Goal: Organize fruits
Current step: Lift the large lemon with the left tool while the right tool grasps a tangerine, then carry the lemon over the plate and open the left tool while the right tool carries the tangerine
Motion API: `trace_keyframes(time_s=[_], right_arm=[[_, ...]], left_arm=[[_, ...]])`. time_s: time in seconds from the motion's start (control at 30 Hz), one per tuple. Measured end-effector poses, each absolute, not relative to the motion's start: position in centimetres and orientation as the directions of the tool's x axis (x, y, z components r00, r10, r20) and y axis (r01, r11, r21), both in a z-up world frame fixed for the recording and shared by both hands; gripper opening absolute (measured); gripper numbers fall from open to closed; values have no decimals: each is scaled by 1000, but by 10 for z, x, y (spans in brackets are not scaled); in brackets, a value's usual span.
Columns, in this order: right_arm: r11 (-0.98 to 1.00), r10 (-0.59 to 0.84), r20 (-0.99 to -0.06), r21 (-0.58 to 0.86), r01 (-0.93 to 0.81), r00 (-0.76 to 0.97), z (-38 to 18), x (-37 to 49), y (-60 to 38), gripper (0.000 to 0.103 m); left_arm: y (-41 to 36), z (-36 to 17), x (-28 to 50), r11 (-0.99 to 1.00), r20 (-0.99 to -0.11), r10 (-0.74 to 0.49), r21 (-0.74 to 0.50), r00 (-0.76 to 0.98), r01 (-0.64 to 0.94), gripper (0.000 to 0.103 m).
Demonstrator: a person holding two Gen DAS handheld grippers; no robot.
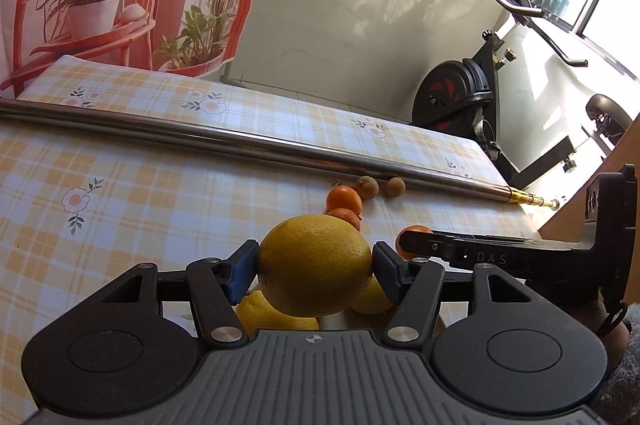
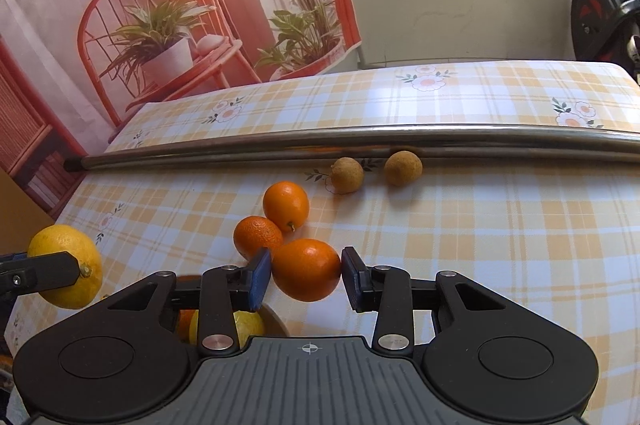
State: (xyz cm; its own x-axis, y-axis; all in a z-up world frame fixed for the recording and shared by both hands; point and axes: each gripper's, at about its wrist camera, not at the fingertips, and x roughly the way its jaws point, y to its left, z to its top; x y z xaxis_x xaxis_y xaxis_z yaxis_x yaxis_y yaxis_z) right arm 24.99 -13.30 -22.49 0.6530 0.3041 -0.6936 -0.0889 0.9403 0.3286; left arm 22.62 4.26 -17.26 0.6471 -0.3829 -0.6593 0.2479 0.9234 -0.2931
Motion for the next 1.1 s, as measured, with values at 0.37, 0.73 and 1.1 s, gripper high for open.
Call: trace_keyframes(time_s=[0.37,0.73,1.1], right_arm=[[951,282,-672,292,-105,684,-209,198,-136,35],[951,256,-668,305,-57,699,-212,179,-157,35],[950,253,-663,307,-52,705,-212,177,-158,35]], left_arm=[[8,-191,219,902,-704,-407,-210,582,376,65],[-10,-207,224,897,-756,-372,-143,539,419,65],[-25,-208,232,891,-757,-346,-81,554,446,47]])
